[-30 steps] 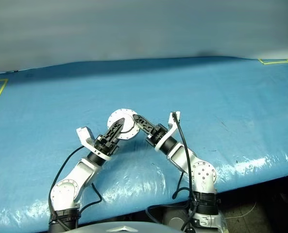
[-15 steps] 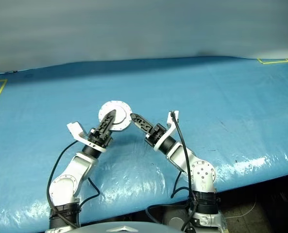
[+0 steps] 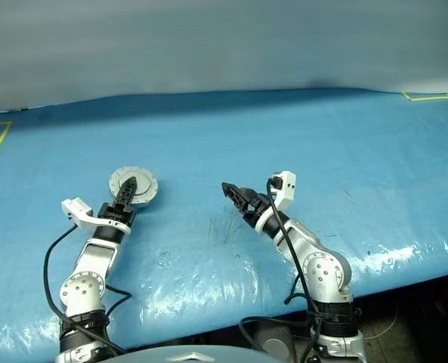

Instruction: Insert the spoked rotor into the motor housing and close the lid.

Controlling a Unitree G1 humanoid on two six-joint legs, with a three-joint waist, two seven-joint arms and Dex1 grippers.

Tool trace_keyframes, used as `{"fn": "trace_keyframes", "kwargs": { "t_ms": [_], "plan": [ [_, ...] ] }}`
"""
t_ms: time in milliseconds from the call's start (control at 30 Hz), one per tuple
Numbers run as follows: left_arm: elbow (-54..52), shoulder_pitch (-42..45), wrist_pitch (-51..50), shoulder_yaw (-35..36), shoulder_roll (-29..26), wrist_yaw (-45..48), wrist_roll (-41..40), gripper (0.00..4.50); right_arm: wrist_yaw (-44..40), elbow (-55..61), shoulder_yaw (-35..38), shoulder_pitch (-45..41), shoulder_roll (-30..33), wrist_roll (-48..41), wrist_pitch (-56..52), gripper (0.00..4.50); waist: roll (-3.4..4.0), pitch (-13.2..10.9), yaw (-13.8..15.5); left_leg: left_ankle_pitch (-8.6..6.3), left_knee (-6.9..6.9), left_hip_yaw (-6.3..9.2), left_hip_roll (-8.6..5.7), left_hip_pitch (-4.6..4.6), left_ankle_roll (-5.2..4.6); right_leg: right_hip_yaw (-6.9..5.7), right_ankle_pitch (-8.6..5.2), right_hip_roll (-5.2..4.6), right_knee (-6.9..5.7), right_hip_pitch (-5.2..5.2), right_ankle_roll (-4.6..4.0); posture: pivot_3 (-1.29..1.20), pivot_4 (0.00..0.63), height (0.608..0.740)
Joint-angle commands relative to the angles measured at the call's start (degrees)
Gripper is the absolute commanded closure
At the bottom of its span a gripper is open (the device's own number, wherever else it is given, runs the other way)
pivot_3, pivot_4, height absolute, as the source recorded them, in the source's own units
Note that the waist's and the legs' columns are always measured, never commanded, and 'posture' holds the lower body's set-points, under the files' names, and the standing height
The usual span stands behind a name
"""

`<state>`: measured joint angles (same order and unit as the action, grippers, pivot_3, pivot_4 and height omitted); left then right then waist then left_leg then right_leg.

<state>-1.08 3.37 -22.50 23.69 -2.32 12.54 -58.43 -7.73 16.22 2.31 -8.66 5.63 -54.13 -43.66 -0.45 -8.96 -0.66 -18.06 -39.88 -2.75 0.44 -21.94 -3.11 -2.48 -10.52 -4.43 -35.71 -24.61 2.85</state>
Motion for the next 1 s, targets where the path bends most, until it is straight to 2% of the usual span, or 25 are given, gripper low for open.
{"fn": "trace_keyframes", "kwargs": {
  "t_ms": [33,333,367,400,533,600,700,1000],
  "plan": [
    [-0.34,0.69,0.52,0.27,-0.08,1.34,0.34,1.82,-1.17,2.19,-1.98,-0.07,-0.67,1.57,0.64,0.74,-0.01,0.00,0.01,0.00,0.00,0.00,0.02,0.00,-0.01,0.00,0.00,-0.01,0.00,0.00,0.00,0.00,0.150,0.740],
    [2.79,-0.38,2.10,1.64,-1.98,-0.76,6.13,1.82,-0.98,1.09,-2.60,0.08,-2.00,4.87,0.46,0.74,-0.05,0.04,-0.14,-0.02,0.00,-0.01,0.05,0.08,-0.04,0.02,-0.01,-0.01,-0.04,0.04,-0.02,0.00,0.150,0.740],
    [2.78,-0.55,1.91,1.92,-2.32,-0.64,6.20,1.37,-1.14,1.06,-2.62,0.08,-2.02,5.06,0.39,0.71,-0.05,0.04,-0.17,-0.05,0.00,-0.01,0.06,0.11,-0.08,0.02,-0.01,-0.01,-0.07,0.06,-0.02,0.00,0.150,0.740],
    [2.58,-0.76,2.04,2.44,-2.73,-0.50,6.22,1.18,-1.29,1.03,-2.78,0.04,-1.99,5.52,0.50,0.71,-0.05,0.04,-0.22,-0.08,0.00,0.00,0.07,0.15,-0.14,0.02,-0.01,0.00,-0.09,0.07,-0.03,0.00,0.150,0.740],
    [2.13,-1.53,1.86,3.79,-5.03,0.56,6.19,1.18,-1.39,0.76,-3.16,-0.11,-2.09,6.66,0.05,0.71,-0.03,0.05,-0.58,-0.04,0.00,0.00,0.15,0.22,-0.07,0.02,-0.03,0.08,-0.17,0.08,-0.09,0.00,0.150,0.740],
    [1.96,-1.92,2.14,4.35,-5.97,1.27,6.25,0.87,-1.52,0.75,-3.31,-0.11,-2.10,7.33,-0.01,0.71,-0.03,0.05,-0.65,-0.03,0.00,0.01,0.17,0.22,-0.06,0.01,-0.02,0.10,-0.19,0.07,-0.09,0.00,0.150,0.740],
    [1.29,-2.25,1.64,5.20,-6.71,2.11,4.88,0.05,-1.61,0.39,-3.30,-0.14,-2.21,7.82,-0.38,0.71,-0.03,0.05,-0.61,-0.03,0.01,0.02,0.20,0.22,-0.05,0.01,-0.02,0.08,-0.19,0.07,-0.10,0.00,0.150,0.740],
    [2.57,-1.63,6.79,10.63,-9.29,-4.32,9.47,0.02,-2.69,0.06,-4.38,-0.03,-2.43,9.63,-0.67,0.71,-0.04,0.05,-0.62,-0.03,0.01,0.02,0.18,0.22,-0.04,0.02,-0.01,0.05,-0.18,0.07,-0.08,0.00,0.150,0.740]
  ]
}}
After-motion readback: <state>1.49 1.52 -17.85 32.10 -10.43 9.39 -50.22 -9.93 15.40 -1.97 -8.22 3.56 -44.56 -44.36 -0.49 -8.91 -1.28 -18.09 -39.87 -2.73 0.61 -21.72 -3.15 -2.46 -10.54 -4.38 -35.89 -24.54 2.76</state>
